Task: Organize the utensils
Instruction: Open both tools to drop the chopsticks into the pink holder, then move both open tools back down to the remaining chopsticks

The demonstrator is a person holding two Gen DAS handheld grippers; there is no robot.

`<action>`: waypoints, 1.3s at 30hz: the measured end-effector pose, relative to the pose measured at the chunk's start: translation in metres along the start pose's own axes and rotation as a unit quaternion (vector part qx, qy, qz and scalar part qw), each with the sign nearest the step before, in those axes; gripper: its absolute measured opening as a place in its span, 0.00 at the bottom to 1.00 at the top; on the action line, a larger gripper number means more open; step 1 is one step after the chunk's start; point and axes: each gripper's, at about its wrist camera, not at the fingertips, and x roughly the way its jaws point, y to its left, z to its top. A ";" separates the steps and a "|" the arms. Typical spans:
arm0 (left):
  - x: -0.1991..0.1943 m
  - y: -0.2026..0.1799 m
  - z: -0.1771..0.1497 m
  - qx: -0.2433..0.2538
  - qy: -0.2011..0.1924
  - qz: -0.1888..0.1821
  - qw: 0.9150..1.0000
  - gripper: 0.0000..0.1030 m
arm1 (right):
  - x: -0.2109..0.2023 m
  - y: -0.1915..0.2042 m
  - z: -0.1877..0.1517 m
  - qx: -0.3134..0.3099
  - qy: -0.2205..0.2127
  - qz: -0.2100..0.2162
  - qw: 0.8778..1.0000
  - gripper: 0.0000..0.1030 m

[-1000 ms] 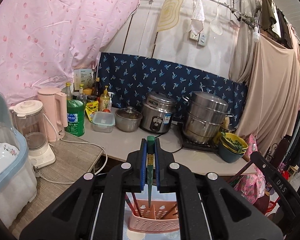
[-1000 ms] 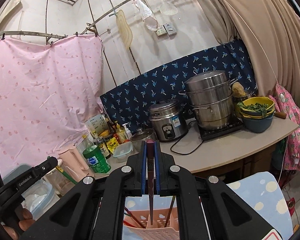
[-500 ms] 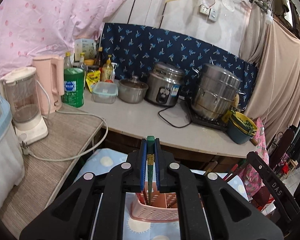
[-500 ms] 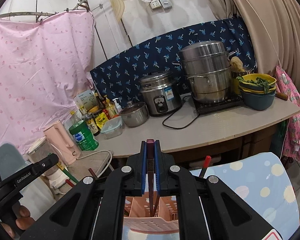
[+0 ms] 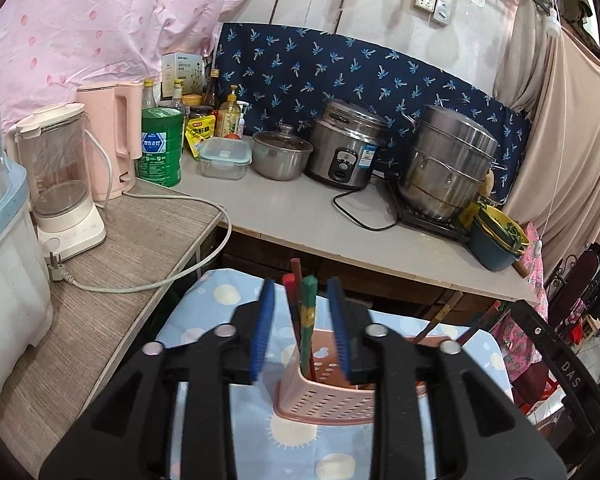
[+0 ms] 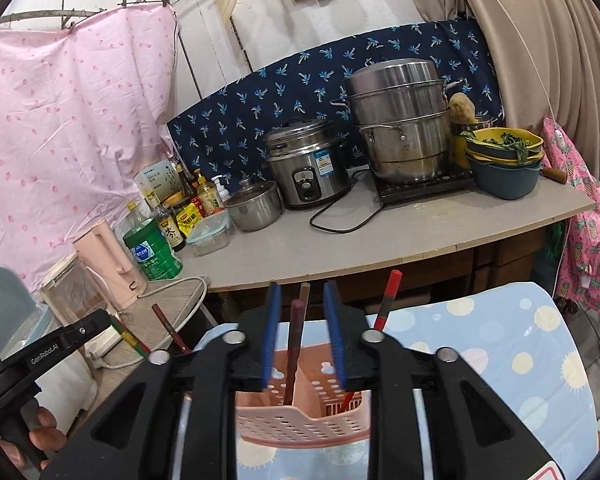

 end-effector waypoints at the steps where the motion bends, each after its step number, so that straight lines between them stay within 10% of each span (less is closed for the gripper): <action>1: -0.002 0.001 -0.001 0.000 -0.001 0.001 1.000 0.35 | -0.003 0.001 -0.001 -0.002 -0.001 -0.001 1.000 0.27; 19: -0.064 0.008 -0.047 0.025 0.001 0.017 1.000 0.49 | -0.083 0.022 -0.051 -0.045 0.002 0.007 0.999 0.36; 39: -0.119 0.029 -0.168 0.052 0.066 0.036 0.996 0.49 | -0.154 0.011 -0.174 -0.076 0.085 -0.015 0.993 0.36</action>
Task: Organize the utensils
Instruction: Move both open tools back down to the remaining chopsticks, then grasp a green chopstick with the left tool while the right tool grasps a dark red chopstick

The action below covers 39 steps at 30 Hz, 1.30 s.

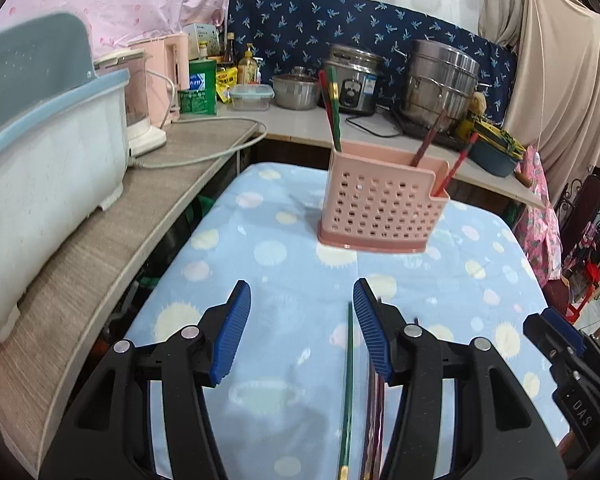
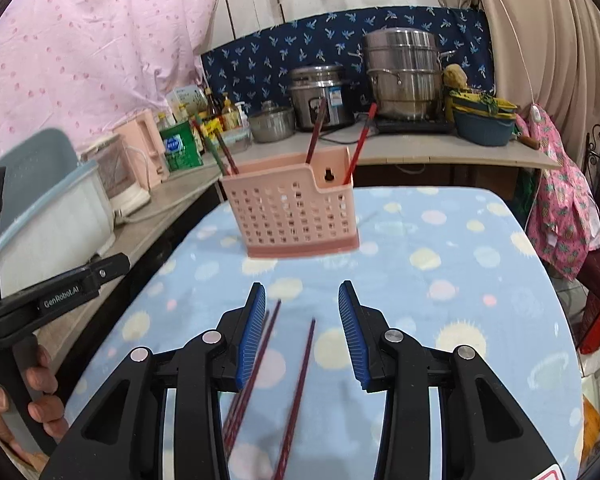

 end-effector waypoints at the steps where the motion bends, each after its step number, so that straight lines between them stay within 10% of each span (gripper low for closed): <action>1: -0.001 0.000 -0.006 0.001 0.004 0.000 1.000 0.49 | -0.002 0.000 -0.009 -0.002 0.006 -0.002 1.000 0.36; 17: 0.000 0.002 -0.082 0.015 0.068 -0.006 0.998 0.49 | 0.000 0.010 -0.112 -0.005 0.105 0.005 0.994 0.36; 39: -0.001 -0.001 -0.132 0.036 0.118 -0.015 0.992 0.53 | 0.010 0.024 -0.150 -0.016 0.146 -0.003 0.989 0.19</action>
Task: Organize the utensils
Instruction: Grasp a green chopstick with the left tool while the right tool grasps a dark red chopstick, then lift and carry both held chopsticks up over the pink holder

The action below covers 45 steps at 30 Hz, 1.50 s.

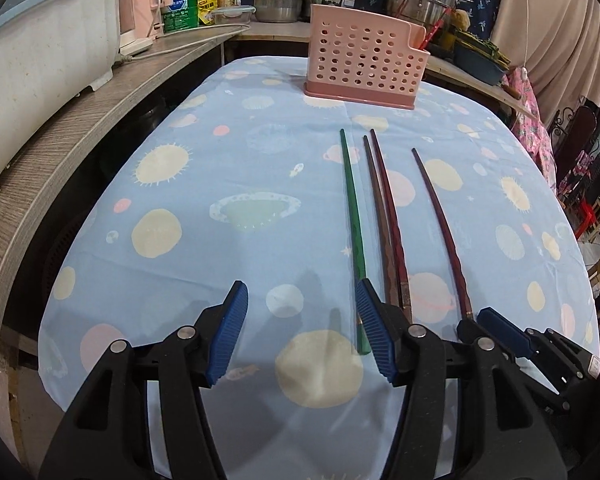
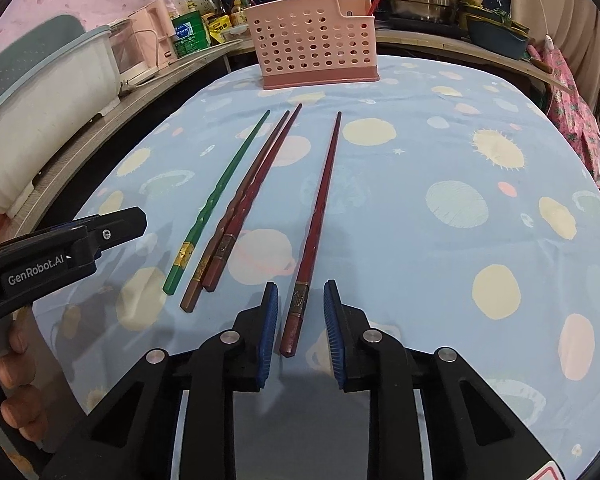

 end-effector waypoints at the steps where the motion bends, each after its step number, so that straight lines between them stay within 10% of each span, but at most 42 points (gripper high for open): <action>1: 0.000 -0.001 -0.001 0.001 0.001 -0.002 1.000 0.53 | 0.000 -0.001 -0.001 0.000 -0.001 -0.002 1.000 0.16; 20: 0.013 -0.016 -0.012 0.017 0.023 -0.016 0.999 0.58 | -0.004 -0.020 -0.003 0.025 -0.002 -0.007 1.000 0.07; 32: 0.025 -0.016 -0.016 0.015 0.036 -0.015 0.999 0.42 | -0.004 -0.020 -0.004 0.025 -0.003 -0.007 1.000 0.07; 39: 0.025 -0.013 -0.016 0.016 0.038 -0.017 0.999 0.09 | -0.004 -0.020 -0.004 0.025 -0.003 -0.006 1.000 0.07; 45: 0.023 -0.009 -0.013 0.006 0.042 -0.024 0.999 0.07 | -0.005 -0.021 -0.004 0.028 -0.002 -0.005 1.000 0.07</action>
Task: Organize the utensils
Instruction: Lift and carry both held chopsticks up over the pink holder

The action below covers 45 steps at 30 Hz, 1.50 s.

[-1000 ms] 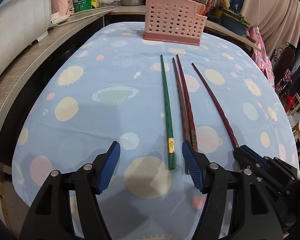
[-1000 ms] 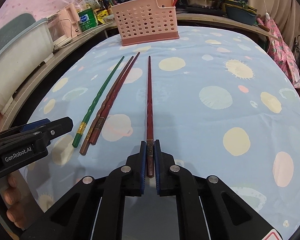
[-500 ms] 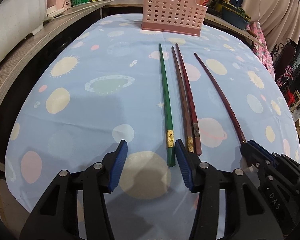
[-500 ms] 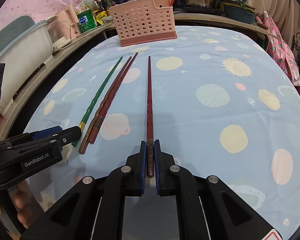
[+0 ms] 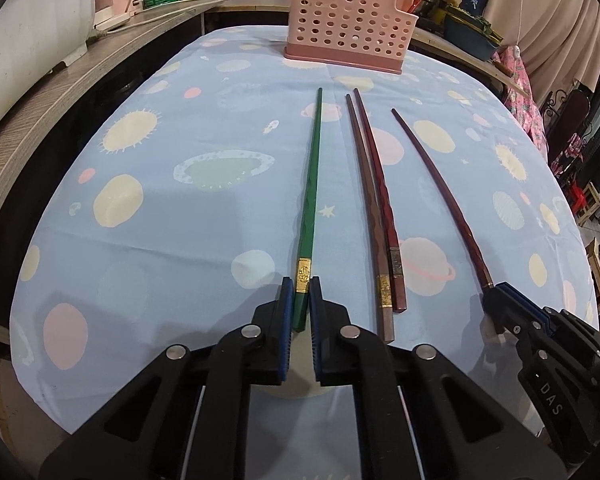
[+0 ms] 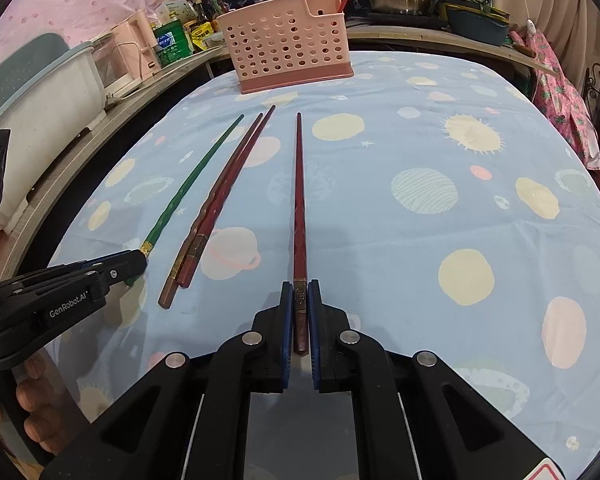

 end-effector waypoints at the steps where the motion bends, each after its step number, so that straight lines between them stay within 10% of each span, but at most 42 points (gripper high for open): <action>1: -0.001 0.001 0.001 -0.002 -0.001 -0.001 1.000 0.07 | -0.001 0.000 0.001 0.002 -0.001 0.001 1.000 0.07; 22: -0.071 0.003 0.052 -0.014 -0.080 -0.021 0.996 0.07 | -0.074 -0.020 0.069 0.029 -0.111 0.023 0.993 0.07; 45: -0.109 -0.005 0.196 -0.032 -0.177 -0.044 0.983 0.07 | -0.100 -0.048 0.195 0.068 -0.203 0.066 0.975 0.07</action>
